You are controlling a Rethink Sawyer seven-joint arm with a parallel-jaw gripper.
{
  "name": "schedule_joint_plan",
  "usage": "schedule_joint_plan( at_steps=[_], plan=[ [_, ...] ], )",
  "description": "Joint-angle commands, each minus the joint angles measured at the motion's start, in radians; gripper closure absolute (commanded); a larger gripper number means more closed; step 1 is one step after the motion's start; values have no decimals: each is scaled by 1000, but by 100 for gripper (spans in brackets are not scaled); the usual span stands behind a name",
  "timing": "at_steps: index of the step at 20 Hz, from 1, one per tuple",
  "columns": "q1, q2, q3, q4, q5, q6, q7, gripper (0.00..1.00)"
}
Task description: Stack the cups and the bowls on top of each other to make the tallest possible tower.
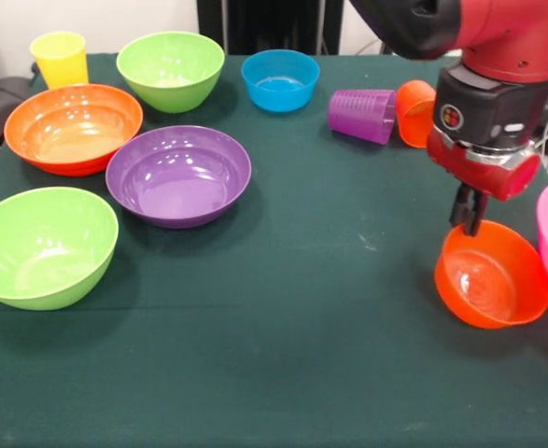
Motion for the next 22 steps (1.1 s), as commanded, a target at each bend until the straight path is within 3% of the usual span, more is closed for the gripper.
schedule_joint_plan(
  at_steps=[1,10,17,19,22],
  plan=[
    [63,69,81,-100,-21,107,-214,100],
    [112,88,108,-153,-16,122,-220,100],
    [115,99,119,-198,-17,162,-259,100],
    [114,103,120,-191,-22,157,-255,100],
    [102,74,104,-94,-41,99,-200,100]
  ],
)
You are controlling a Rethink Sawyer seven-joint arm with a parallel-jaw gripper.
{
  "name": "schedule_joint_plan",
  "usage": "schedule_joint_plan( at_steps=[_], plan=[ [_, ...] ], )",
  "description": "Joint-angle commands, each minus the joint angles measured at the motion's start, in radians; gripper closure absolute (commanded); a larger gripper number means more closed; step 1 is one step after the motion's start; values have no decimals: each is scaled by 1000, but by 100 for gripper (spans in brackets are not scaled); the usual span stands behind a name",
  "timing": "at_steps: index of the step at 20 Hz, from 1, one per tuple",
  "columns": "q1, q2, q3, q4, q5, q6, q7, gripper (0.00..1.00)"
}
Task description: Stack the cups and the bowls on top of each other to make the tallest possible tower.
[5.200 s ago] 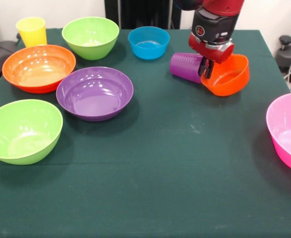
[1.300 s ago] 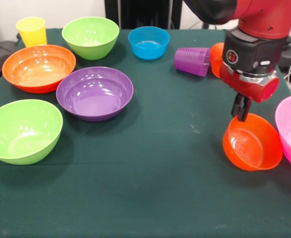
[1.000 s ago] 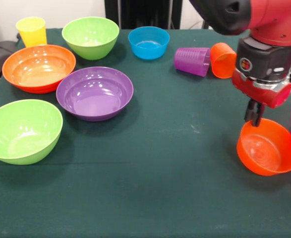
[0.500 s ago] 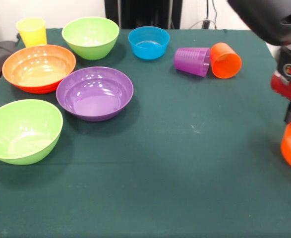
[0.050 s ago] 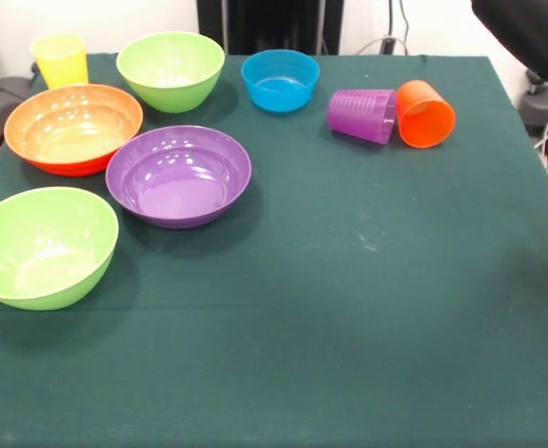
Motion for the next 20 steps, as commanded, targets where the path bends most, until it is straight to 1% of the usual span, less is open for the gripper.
schedule_joint_plan(
  at_steps=[1,3,5,6,9,11,13,15,16,20],
  plan=[
    [-21,-30,-8,70,-50,43,-172,100],
    [-54,-73,-32,176,-61,-9,-119,100],
    [-78,-109,-58,256,-74,-44,-64,100],
    [-77,-135,-73,306,-84,-65,-17,100],
    [-91,-183,-94,399,-90,-105,61,100],
    [-88,-198,-113,430,-92,-114,105,100],
    [-91,-208,-124,456,-88,-124,128,100],
    [-102,-217,-136,471,-84,-128,135,100],
    [-121,-211,-142,464,-86,-127,120,100],
    [-138,-212,-161,465,-89,-140,123,100]
  ],
)
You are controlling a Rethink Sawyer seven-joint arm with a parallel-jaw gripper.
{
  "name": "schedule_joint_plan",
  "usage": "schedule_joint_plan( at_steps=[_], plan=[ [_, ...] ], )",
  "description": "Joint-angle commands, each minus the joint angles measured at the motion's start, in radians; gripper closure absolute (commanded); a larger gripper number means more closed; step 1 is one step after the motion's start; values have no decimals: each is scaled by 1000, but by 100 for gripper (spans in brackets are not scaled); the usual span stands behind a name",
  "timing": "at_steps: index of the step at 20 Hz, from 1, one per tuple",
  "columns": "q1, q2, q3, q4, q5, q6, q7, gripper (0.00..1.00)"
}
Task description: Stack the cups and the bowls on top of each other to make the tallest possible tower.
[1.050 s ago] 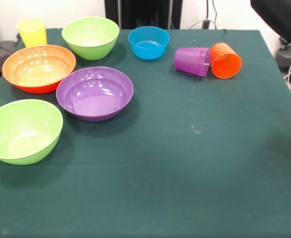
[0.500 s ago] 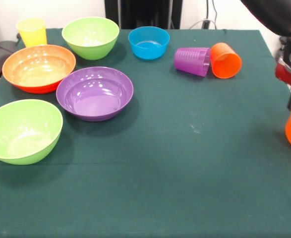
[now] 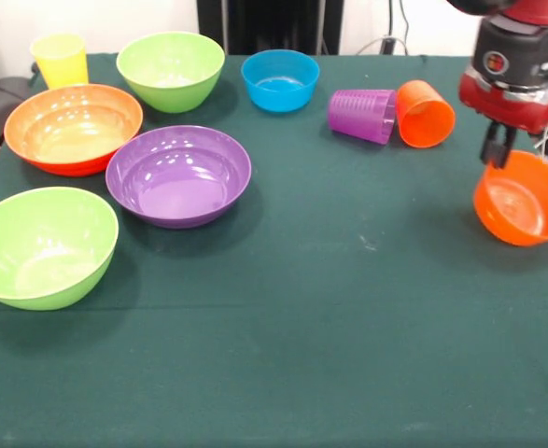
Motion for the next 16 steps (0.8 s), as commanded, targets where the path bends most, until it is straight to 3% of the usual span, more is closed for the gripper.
schedule_joint_plan(
  at_steps=[1,16],
  plan=[
    [-42,-25,-91,92,-79,-65,124,100],
    [-5,48,-179,146,-104,-244,216,100]
  ],
)
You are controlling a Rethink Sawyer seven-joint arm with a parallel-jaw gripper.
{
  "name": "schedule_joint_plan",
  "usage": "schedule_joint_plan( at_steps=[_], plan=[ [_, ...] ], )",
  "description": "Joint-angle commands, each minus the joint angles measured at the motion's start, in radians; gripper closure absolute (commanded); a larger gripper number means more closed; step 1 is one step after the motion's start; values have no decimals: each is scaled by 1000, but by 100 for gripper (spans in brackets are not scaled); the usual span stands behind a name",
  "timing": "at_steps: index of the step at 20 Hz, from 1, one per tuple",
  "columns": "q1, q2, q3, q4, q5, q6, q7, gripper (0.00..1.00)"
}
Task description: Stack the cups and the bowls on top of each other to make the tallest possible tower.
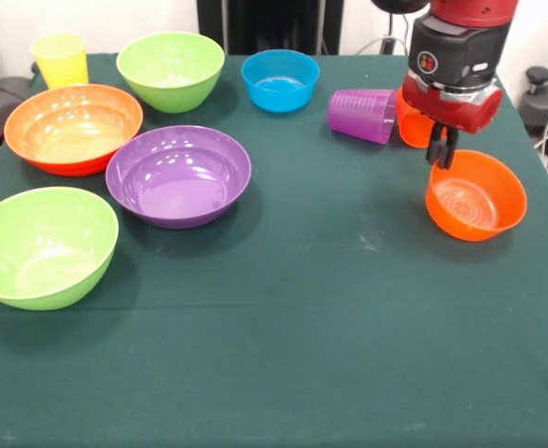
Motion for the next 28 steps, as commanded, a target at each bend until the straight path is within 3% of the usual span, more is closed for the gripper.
schedule_joint_plan(
  at_steps=[1,5,11,15,22,28],
  plan=[
    [26,64,-97,78,-101,-122,221,100],
    [59,87,-140,78,-92,-169,260,100],
    [50,137,-155,46,-72,-208,214,100],
    [12,152,-146,40,-69,-214,160,100],
    [-16,260,-169,-35,-86,-205,129,100],
    [-15,250,-199,-15,-92,-249,179,100]
  ],
)
